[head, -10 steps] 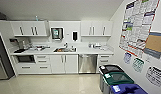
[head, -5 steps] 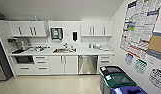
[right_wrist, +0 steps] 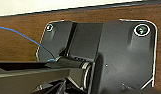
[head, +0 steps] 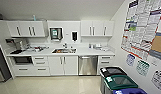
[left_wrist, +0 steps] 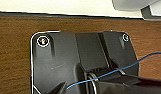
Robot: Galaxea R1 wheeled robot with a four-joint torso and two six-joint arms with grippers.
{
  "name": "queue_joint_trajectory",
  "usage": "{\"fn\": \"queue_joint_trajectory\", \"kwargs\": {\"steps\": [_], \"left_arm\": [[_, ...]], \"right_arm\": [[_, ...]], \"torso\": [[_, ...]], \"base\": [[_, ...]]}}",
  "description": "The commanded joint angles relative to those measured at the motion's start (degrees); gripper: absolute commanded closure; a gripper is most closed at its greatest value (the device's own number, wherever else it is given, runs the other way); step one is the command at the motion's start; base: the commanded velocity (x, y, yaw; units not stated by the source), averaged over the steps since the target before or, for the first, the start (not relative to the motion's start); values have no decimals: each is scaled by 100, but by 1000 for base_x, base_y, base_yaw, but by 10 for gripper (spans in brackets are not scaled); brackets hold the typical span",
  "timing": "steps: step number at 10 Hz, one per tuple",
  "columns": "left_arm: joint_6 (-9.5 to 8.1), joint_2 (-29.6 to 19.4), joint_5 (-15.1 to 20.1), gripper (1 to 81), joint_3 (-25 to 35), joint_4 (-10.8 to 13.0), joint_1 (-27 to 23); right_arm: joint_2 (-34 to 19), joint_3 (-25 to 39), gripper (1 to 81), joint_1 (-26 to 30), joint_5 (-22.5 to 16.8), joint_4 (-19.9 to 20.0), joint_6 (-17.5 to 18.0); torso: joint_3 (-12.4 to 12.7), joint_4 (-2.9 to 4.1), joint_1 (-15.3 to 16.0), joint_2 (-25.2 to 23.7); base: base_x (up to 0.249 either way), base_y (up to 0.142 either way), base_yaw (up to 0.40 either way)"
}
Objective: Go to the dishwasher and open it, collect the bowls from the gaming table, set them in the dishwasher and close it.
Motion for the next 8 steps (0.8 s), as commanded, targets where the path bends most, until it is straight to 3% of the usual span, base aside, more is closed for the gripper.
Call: {"fn": "queue_joint_trajectory", "kwargs": {"steps": [1, 8], "left_arm": [[30, -73, 276, 10, 43, 35, -342], [30, -65, 276, 10, 43, 35, -342]], "right_arm": [[-35, 52, 10, 300, -268, -9, -17], [-35, 52, 10, 309, -268, -18, -17]], "torso": [[0, 0, -2, -2], [0, 0, -2, 0]], "base": [[79, 0, 0], [76, 0, 0]]}}
